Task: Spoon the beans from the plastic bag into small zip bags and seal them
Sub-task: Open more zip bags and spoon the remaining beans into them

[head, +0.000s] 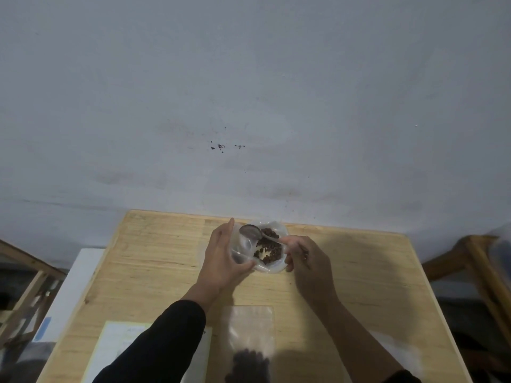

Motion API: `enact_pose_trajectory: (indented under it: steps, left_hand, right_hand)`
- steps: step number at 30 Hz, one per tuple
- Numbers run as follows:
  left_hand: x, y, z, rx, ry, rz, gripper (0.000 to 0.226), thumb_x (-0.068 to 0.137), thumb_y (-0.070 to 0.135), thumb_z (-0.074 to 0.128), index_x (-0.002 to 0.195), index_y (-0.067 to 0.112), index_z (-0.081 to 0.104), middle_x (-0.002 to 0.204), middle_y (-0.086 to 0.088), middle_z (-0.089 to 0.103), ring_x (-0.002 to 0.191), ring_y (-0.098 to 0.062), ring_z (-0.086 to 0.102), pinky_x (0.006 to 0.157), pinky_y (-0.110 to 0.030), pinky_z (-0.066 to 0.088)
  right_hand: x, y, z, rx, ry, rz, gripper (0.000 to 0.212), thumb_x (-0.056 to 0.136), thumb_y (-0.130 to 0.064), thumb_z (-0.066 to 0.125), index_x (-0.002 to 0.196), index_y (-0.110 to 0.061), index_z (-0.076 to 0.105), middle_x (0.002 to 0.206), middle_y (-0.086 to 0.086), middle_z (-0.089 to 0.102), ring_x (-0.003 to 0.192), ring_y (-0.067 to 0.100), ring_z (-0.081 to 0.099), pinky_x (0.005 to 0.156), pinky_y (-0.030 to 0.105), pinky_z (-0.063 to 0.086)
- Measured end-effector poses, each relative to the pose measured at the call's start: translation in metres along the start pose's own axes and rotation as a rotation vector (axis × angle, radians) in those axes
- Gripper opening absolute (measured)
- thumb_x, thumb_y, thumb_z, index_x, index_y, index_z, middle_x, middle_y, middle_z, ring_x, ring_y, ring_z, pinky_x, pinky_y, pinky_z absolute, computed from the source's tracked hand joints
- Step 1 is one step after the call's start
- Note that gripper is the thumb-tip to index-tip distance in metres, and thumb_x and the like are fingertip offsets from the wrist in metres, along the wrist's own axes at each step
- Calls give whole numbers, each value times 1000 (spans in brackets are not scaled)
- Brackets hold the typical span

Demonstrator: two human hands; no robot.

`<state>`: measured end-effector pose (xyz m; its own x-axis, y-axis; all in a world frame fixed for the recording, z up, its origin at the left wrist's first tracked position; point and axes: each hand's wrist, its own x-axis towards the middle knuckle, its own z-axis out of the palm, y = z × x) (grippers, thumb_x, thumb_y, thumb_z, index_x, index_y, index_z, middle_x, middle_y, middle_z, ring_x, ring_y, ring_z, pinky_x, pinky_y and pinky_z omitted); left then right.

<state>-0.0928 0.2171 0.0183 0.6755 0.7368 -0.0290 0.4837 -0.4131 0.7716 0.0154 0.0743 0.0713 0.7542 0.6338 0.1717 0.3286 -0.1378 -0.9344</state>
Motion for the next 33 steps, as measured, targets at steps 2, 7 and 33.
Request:
enact_pose_trajectory:
  steps: [2,7,33]
  left_hand:
    - [0,-1,0,-6,-3,0,109,64,38,84,148,25,16,144,0,28,123,-1,25,102,-14,20]
    - [-1,-4,1,-10,7,7,107,65,40,82,148,26,17,144,0,28,124,-3,26,102,-17,23]
    - [1,-6,1,-11,37,-12,108,61,42,83,148,26,20,143,-3,32,131,-14,32,108,-35,37]
  right_hand:
    - [0,5,-3,57,98,18,22,96,-17,45,93,-12,66,66,0,59,53,8,53,52,16,46]
    - [-7,38,-5,45,246,259,23,97,-14,42,95,-7,65,61,2,55,47,4,49,48,12,42]
    - [-15,58,15,578,280,804,22,94,-5,44,89,3,64,62,12,52,47,14,48,42,21,41]
